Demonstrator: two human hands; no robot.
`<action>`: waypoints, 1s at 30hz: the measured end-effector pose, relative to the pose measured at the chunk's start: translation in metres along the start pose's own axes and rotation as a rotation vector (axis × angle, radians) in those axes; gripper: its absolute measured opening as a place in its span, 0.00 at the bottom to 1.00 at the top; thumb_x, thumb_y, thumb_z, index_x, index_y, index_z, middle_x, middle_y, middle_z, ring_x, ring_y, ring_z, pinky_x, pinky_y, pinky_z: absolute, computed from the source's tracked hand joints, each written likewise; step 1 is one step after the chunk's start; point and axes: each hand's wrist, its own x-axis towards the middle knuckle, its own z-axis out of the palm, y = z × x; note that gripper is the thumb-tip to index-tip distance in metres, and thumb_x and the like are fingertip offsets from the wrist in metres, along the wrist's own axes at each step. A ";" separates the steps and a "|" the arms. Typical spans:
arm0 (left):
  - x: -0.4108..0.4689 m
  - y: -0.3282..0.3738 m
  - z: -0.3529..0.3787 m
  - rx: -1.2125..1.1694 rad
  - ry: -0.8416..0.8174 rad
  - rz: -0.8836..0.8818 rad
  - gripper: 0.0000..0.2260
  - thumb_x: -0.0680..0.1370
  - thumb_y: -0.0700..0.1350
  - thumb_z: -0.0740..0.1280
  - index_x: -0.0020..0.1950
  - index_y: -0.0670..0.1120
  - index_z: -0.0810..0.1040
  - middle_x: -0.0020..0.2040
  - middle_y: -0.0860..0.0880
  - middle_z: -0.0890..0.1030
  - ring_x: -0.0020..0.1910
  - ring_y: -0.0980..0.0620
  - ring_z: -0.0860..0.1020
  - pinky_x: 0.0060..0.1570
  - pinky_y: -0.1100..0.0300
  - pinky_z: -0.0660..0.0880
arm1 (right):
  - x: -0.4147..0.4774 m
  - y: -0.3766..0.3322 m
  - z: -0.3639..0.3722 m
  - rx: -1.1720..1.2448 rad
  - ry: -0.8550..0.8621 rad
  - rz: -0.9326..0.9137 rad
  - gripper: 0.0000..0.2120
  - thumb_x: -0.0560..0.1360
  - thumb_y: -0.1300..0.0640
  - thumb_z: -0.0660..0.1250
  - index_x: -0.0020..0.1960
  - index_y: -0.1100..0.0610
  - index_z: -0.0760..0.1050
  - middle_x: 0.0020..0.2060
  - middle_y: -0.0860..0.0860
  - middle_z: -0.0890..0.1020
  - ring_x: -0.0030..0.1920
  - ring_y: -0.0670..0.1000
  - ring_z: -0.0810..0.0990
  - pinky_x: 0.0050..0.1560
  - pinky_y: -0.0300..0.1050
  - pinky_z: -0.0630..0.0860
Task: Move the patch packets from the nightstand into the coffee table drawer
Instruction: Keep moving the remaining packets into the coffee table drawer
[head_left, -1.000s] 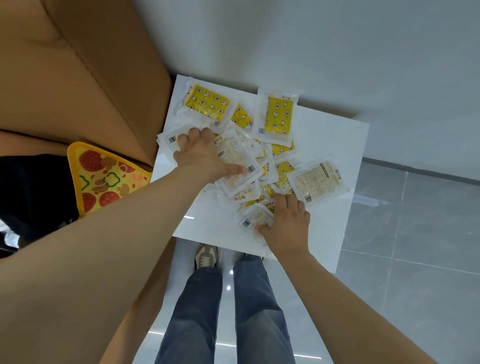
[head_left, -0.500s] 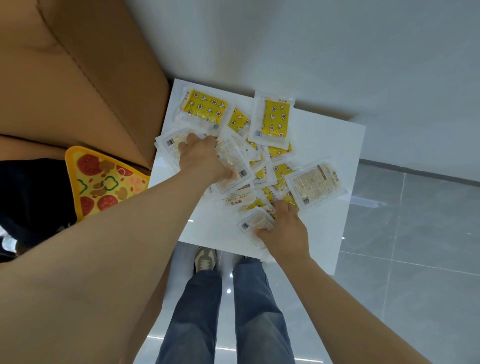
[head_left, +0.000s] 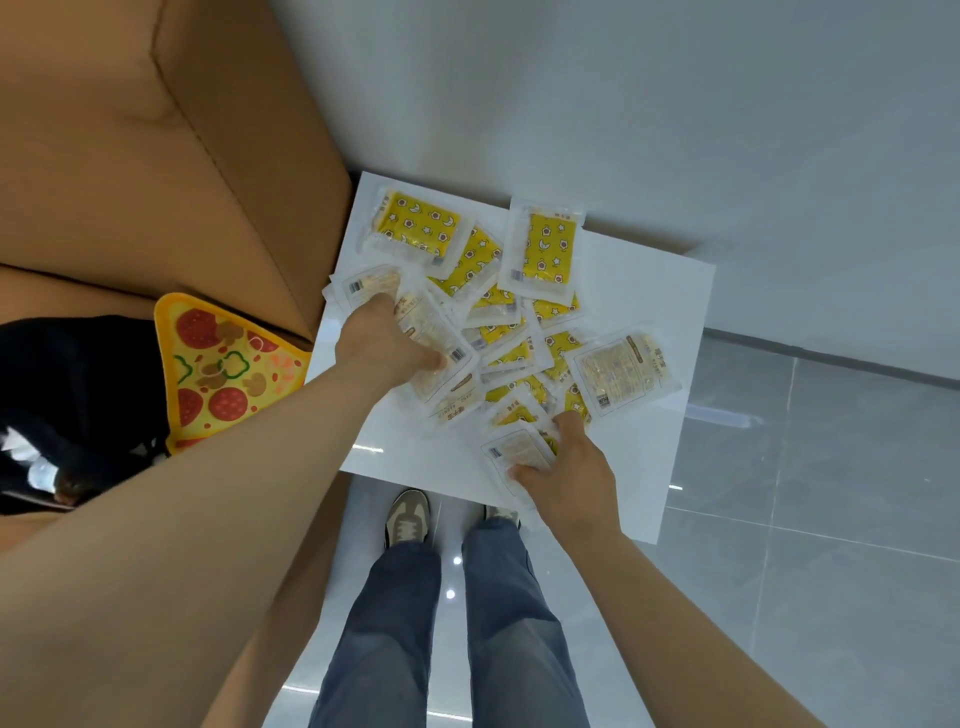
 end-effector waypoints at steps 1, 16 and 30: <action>-0.003 -0.001 -0.002 -0.005 -0.029 -0.009 0.31 0.64 0.52 0.79 0.61 0.43 0.72 0.56 0.45 0.76 0.58 0.44 0.75 0.54 0.52 0.75 | -0.002 -0.002 -0.002 0.012 0.002 -0.002 0.23 0.70 0.53 0.73 0.58 0.53 0.63 0.55 0.49 0.78 0.53 0.55 0.79 0.47 0.46 0.76; -0.030 -0.023 -0.004 -0.251 -0.102 -0.067 0.24 0.63 0.46 0.80 0.55 0.42 0.79 0.53 0.46 0.81 0.52 0.45 0.80 0.53 0.50 0.78 | 0.003 -0.010 -0.022 0.169 0.097 -0.013 0.27 0.68 0.56 0.75 0.61 0.55 0.65 0.49 0.47 0.75 0.48 0.52 0.75 0.46 0.44 0.73; -0.025 0.006 0.020 -0.261 -0.121 0.044 0.24 0.64 0.49 0.79 0.56 0.45 0.78 0.53 0.49 0.81 0.51 0.49 0.78 0.50 0.56 0.76 | 0.089 0.040 -0.074 -0.344 0.112 0.017 0.37 0.65 0.48 0.77 0.68 0.60 0.68 0.72 0.59 0.58 0.75 0.61 0.50 0.71 0.54 0.58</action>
